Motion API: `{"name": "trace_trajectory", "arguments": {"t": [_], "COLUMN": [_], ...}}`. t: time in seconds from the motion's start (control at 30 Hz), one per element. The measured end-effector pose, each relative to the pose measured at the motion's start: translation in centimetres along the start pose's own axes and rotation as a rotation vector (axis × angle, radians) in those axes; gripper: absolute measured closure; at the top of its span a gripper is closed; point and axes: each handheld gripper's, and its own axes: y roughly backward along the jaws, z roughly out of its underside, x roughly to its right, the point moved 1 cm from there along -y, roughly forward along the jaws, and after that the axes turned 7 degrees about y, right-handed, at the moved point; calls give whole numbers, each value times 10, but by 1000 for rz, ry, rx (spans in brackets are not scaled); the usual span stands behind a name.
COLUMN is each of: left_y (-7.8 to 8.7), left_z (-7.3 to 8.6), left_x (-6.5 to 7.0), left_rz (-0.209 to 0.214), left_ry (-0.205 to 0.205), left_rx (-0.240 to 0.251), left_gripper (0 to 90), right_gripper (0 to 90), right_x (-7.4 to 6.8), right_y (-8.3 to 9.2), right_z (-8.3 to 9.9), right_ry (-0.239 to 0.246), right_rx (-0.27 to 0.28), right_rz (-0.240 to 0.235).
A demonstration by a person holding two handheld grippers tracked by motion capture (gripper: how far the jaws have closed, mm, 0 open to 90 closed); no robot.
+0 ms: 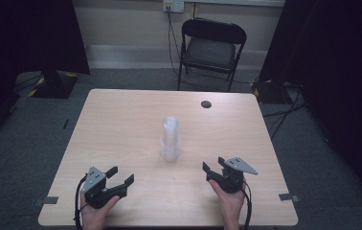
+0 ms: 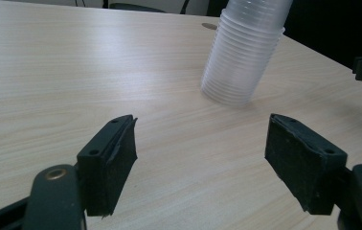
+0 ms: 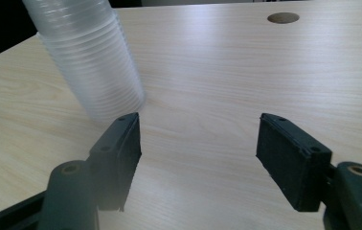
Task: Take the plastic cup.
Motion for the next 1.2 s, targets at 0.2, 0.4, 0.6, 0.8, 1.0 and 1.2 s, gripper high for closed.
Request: {"name": "trace_trajectory", "arguments": {"t": [0.2, 0.4, 0.6, 0.8, 1.0, 1.2], "left_y": [-2, -6, -3, 2, -7, -16], "left_z": [-5, -6, -7, -10, -13, -20], "left_x": [2, 4, 4, 6, 6, 14], "left_rz": [9, 4, 0, 0, 7, 6], "left_ry": [6, -6, -11, -24, -40, -77], "left_rx": [0, -15, -24, -8, -21, -35], "left_gripper": [260, 244, 232, 228, 227, 228], "right_gripper": [383, 398, 392, 379, 368, 349], "right_x": [-8, -16, -26, -37, -45, -55], "right_y": [-2, -3, -3, -6, -15, -22], "right_z": [-4, -13, -20, -35, -57, -76], "right_ry": [17, 30, 55, 96, 122, 132], "right_rx": [12, 31, 38, 64, 86, 113], "right_rz": [-64, -123, -163, -187, -220, -253]}}
